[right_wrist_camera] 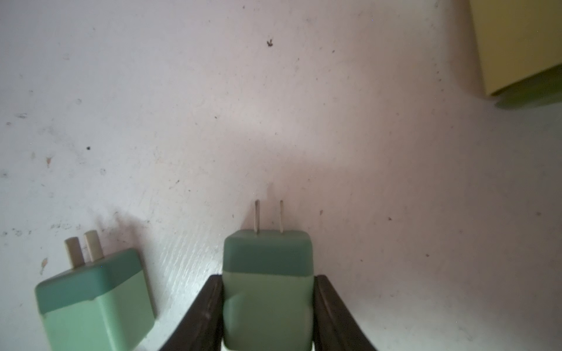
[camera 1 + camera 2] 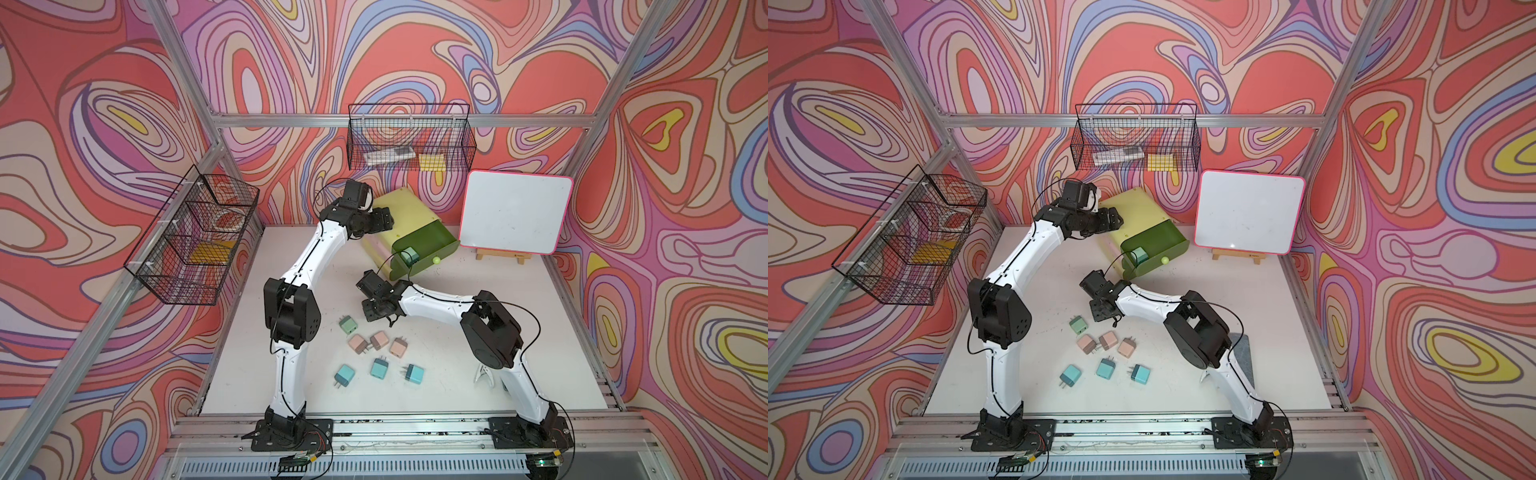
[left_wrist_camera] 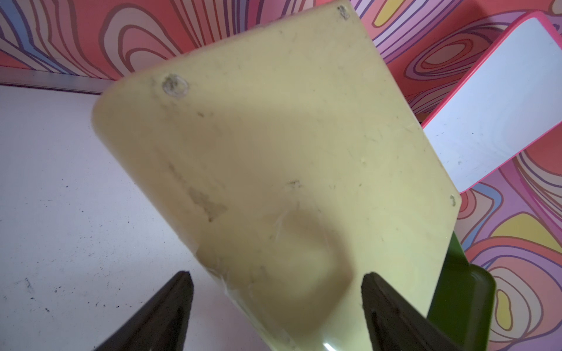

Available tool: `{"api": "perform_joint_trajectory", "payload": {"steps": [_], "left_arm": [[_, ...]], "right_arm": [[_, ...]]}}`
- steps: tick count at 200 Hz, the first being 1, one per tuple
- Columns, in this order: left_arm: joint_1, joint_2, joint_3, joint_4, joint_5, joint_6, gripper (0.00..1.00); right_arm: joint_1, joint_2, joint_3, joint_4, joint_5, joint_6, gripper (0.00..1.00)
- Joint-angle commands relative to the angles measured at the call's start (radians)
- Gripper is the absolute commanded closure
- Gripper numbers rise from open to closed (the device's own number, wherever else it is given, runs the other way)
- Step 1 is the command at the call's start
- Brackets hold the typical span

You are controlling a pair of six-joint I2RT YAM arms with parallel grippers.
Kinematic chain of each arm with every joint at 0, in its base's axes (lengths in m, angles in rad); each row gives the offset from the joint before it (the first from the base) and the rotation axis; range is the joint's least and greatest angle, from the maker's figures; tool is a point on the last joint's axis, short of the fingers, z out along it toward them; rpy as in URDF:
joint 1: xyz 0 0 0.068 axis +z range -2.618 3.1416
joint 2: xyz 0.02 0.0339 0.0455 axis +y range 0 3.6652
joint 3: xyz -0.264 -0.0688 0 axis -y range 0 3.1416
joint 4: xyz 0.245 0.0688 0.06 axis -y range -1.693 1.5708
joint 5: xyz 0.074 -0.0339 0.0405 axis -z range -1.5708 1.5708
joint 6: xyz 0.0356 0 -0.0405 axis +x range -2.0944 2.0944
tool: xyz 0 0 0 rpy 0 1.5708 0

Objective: Place the plugs into the drawer by color
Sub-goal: Move the plug to the center of the board, then pick up the plug from the center of the board.

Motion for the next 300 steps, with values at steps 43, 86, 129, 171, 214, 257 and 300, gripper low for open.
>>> {"api": "perform_joint_trajectory", "payload": {"steps": [43, 86, 129, 171, 214, 257, 300], "left_arm": [[0.006, -0.015, -0.001, -0.014, -0.001, 0.009, 0.14], [0.007, -0.023, -0.001, -0.014, -0.007, 0.013, 0.14], [0.008, -0.025, -0.002, -0.018, -0.006, 0.013, 0.13], [0.007, -0.025, -0.002, -0.019, -0.007, 0.013, 0.14], [0.008, -0.026, -0.003, -0.019, -0.006, 0.013, 0.14], [0.008, -0.026, -0.002, -0.017, -0.004, 0.010, 0.13], [0.007, -0.025, -0.007, -0.016, -0.003, 0.008, 0.14]], "right_arm": [[-0.005, 0.054, 0.101, -0.204, -0.037, -0.006, 0.58], [-0.008, 0.079, 0.167, -0.267, -0.044, -0.034, 0.53], [-0.018, 0.109, 0.221, -0.314, -0.061, -0.060, 0.44], [-0.022, 0.138, 0.277, -0.330, -0.056, -0.068, 0.41], [-0.022, 0.174, 0.342, -0.342, -0.049, -0.074, 0.48], [-0.021, 0.180, 0.335, -0.344, -0.047, -0.068, 0.49], [-0.022, 0.163, 0.299, -0.322, -0.052, -0.057, 0.55]]}}
